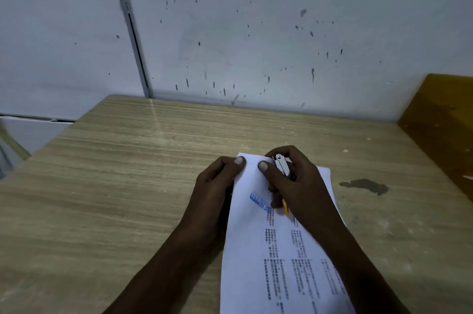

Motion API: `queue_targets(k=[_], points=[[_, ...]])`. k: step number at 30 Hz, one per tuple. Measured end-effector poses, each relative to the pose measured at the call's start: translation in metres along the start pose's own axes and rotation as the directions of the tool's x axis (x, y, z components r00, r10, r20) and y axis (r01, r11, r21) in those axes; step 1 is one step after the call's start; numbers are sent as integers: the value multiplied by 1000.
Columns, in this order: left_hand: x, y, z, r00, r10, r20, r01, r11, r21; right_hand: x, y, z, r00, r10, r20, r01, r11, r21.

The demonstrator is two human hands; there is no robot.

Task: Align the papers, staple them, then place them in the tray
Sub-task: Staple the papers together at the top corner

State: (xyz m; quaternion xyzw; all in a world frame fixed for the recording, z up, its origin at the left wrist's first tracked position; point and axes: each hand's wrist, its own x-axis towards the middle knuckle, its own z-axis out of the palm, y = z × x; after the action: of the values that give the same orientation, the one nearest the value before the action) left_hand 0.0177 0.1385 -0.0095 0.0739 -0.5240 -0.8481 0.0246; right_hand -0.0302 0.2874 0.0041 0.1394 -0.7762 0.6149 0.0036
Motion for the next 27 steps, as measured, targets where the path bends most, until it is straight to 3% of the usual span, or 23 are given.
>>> queue_targets(k=[5, 11, 21, 27], points=[[-5, 9, 3, 994, -71, 86, 78, 994, -82, 0, -8, -8, 999, 4, 49, -9, 996, 86], [-4, 12, 3, 993, -83, 80, 90, 992, -93, -2, -13, -10, 994, -7, 113, -2, 997, 81], [-5, 10, 1, 991, -64, 120, 76, 993, -93, -6, -15, -3, 997, 6, 80, -13, 996, 87], [-4, 10, 2, 994, -78, 73, 86, 990, -109, -3, -13, -9, 995, 17, 99, -25, 996, 81]])
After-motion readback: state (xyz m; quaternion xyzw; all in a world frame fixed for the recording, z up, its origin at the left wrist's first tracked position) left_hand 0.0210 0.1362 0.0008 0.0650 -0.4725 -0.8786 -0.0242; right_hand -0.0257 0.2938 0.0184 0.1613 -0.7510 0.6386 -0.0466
